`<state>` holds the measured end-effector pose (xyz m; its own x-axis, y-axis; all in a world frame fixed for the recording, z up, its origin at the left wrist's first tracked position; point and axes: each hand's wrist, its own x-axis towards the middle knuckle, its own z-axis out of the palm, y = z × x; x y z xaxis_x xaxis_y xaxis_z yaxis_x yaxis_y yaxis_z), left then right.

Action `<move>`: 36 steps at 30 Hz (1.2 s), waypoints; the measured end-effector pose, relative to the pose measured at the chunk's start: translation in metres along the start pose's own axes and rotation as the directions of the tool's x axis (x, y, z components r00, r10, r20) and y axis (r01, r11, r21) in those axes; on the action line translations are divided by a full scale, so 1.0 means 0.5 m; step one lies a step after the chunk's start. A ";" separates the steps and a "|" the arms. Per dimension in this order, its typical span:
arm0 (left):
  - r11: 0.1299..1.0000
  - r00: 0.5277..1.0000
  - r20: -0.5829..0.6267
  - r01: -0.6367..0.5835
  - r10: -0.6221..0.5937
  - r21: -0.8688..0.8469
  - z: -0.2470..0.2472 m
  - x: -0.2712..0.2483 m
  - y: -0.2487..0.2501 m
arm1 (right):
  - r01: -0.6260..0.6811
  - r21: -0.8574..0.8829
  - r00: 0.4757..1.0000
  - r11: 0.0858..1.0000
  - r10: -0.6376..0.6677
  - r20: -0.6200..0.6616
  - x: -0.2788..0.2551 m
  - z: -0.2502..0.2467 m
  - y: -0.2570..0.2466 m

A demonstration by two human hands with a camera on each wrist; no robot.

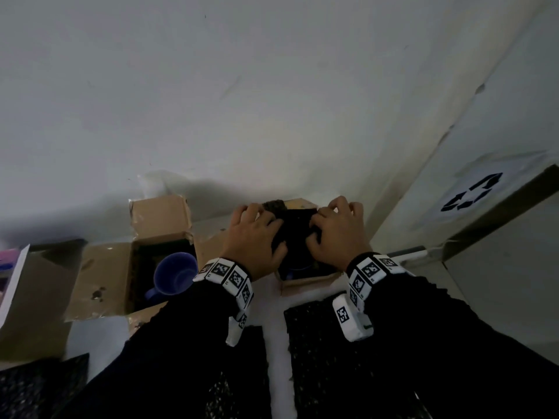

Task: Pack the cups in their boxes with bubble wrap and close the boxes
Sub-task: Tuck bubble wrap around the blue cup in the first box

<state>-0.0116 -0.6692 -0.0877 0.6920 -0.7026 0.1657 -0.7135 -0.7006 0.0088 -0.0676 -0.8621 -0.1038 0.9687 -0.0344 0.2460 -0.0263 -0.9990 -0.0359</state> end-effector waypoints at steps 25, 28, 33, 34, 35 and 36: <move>0.988 0.998 -0.062 -0.010 0.020 0.155 0.018 0.025 0.019 | 0.107 -0.158 0.994 0.982 -0.103 0.032 -0.003 0.031 -0.018; 0.972 1.000 -0.027 0.013 -0.007 0.233 0.014 0.028 0.021 | 0.105 -0.149 0.994 0.983 -0.104 0.015 -0.005 0.027 -0.011; 0.981 0.999 -0.018 0.053 -0.050 0.188 0.021 0.026 0.025 | 0.052 -0.159 0.998 0.986 -0.058 -0.031 -0.015 0.032 -0.011; 0.987 0.999 -0.015 0.052 -0.051 0.152 0.021 0.023 0.025 | 0.060 -0.149 0.997 0.987 -0.066 -0.037 -0.018 0.036 -0.011; 0.992 0.999 -0.010 0.048 -0.047 0.118 0.021 0.018 0.024 | 0.067 -0.141 0.997 0.988 -0.073 -0.038 -0.021 0.037 -0.011; 0.994 0.999 0.002 0.044 -0.045 0.101 0.020 0.013 0.023 | 0.072 -0.138 0.996 0.988 -0.078 -0.037 -0.024 0.037 -0.010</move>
<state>-0.0141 -0.6830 -0.0965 0.7234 -0.6707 0.1636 -0.6672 -0.7401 -0.0839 -0.0744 -0.8560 -0.1245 0.9580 0.0427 0.2837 0.0099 -0.9932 0.1161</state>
